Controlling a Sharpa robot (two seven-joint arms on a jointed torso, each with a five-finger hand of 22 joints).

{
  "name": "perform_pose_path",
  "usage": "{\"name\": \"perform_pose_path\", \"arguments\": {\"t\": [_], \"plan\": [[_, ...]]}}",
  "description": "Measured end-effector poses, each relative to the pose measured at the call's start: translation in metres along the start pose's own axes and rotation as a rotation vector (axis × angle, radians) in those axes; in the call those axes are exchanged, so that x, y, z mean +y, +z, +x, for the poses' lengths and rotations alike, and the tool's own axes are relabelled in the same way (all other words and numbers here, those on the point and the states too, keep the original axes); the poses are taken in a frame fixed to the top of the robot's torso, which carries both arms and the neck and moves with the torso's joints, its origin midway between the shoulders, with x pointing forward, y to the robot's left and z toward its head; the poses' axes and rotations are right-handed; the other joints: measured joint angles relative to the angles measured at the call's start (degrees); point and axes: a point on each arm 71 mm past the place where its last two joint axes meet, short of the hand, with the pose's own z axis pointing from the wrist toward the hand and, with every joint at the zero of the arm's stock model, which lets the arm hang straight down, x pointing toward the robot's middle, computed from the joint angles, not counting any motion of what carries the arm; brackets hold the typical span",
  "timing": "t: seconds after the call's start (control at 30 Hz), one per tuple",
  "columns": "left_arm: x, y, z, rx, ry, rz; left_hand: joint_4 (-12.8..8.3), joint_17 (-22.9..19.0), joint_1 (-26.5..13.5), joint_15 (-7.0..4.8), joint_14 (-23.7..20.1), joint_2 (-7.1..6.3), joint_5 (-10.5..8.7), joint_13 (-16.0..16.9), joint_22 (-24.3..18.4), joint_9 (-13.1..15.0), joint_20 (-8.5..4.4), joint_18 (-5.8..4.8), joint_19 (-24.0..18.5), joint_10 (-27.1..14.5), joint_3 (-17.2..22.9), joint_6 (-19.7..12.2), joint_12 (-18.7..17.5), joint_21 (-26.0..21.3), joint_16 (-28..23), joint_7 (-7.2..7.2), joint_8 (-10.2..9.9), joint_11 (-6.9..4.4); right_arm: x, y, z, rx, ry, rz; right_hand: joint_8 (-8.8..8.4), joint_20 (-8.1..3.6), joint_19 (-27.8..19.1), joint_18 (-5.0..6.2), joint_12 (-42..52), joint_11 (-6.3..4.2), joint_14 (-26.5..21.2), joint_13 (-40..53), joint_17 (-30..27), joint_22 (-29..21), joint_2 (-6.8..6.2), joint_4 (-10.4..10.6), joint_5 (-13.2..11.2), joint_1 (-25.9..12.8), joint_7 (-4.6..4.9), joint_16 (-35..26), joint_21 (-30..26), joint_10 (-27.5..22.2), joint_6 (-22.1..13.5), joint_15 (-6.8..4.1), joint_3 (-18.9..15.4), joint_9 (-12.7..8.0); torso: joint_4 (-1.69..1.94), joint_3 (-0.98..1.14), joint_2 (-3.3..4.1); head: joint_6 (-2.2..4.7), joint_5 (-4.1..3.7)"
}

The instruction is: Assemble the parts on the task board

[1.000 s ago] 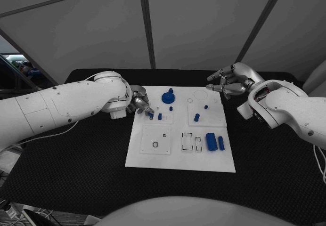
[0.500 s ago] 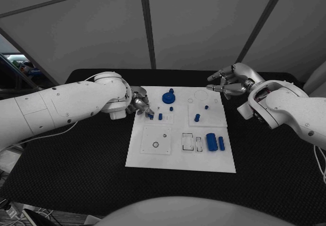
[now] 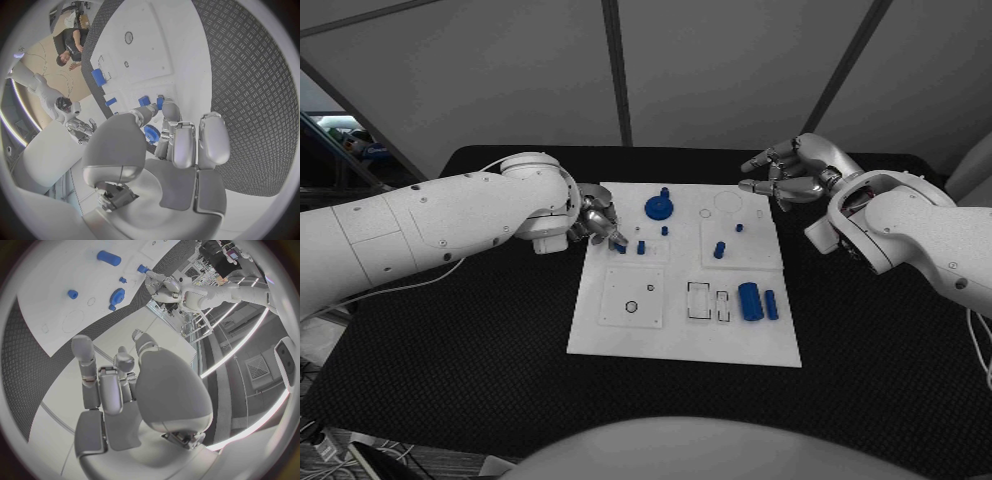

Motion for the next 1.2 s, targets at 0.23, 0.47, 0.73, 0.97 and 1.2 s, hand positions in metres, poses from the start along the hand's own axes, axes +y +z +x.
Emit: {"name": "perform_pose_path", "arguments": {"t": [0.23, 0.47, 0.73, 0.97, 1.2], "plan": [[0.0007, 0.0003, 0.0011, 0.006, 0.004, -0.001, -0.17, 0.0, -0.37, -0.03, -0.02, -0.37, 0.19, 0.06, 0.0, 0.03, 0.0, 0.0, 0.0, 0.51, 0.17, 0.0, 0.22, 0.22, 0.0, 0.0, 0.17, -0.1, -0.0003, 0.0001, -0.0002, 0.0, 0.0, 0.001, 0.0, 0.0, 0.0, 0.0, 0.0, 0.0, 0.0, 0.0, 0.0, 0.0, 0.0, 0.0, 0.0, 0.0, 0.0, 0.0, 0.0, 0.0, 0.0, 0.0, 0.0, 0.0, -0.02, 0.0, 0.0, -0.05, -0.07], [0.0005, 0.0004, 0.0008, 0.008, 0.007, -0.001, -0.22, 0.0, -0.51, -0.11, -0.11, -0.53, 0.19, 0.23, 0.0, 0.11, 0.0, 0.0, 0.0, 0.52, 0.22, 0.0, 0.23, 0.22, 0.0, 0.0, 0.17, -0.11, -0.0014, 0.0003, -0.0009, -0.002, -0.001, 0.003, 0.0, 0.0, 0.0, 0.0, 0.0, 0.0, 0.0, 0.0, 0.0, 0.0, 0.0, 0.0, -0.01, 0.0, 0.0, 0.0, 0.0, 0.0, 0.0, 0.0, 0.0, 0.0, -0.04, 0.0, 0.0, -0.06, -0.07], [-0.0001, 0.0015, 0.0003, 0.008, 0.008, -0.001, -0.22, 0.0, -0.34, -0.11, -0.11, -0.71, 0.17, 0.23, 0.0, 0.11, 0.0, 0.0, 0.0, 0.57, 0.22, 0.01, 0.23, 0.22, 0.0, 0.0, 0.15, -0.16, -0.0017, 0.0005, -0.001, -0.002, -0.001, 0.004, 0.0, 0.0, 0.0, 0.0, 0.0, 0.0, 0.0, 0.0, 0.0, 0.0, 0.0, 0.0, -0.01, 0.0, 0.0, 0.0, 0.0, 0.0, 0.0, 0.0, 0.0, 0.0, -0.04, 0.01, 0.0, 0.03, -0.07], [-0.0004, 0.0037, -0.0009, 0.014, 0.011, -0.005, -0.39, 0.0, -0.81, -0.11, -0.11, -1.3, 0.16, 0.24, 0.0, 0.4, 0.0, -0.02, 0.0, 0.99, 1.22, 0.24, 0.22, 0.22, 0.0, -0.22, 0.51, -0.16, -0.0013, 0.0004, -0.0007, -0.001, -0.001, 0.003, 0.0, 0.0, 0.0, 0.0, 0.0, 0.0, 0.0, 0.0, -0.01, 0.0, 0.0, 0.0, -0.02, 0.0, 0.0, 0.0, 0.0, 0.0, 0.0, 0.0, 0.0, 0.0, -0.09, 0.07, 0.02, -0.04, -0.08], [-0.0012, 0.0059, -0.0018, 0.024, 0.015, -0.007, -0.87, 0.0, -2.63, -0.11, -0.11, -1.14, 0.15, 0.0, 0.0, 1.02, -0.21, 0.0, 0.21, 1.9, 1.83, 1.16, 0.22, 0.22, 0.23, -1.14, 1.5, -1.08, -0.0015, 0.0001, -0.001, -0.002, -0.001, 0.003, 0.0, 0.0, 0.0, 0.0, 0.0, 0.0, 0.0, 0.0, 0.0, 0.0, 0.0, 0.0, -0.02, 0.0, 0.0, 0.0, 0.0, 0.0, 0.0, 0.0, 0.0, 0.0, -0.09, 0.07, 0.02, -0.17, -0.26]]}}
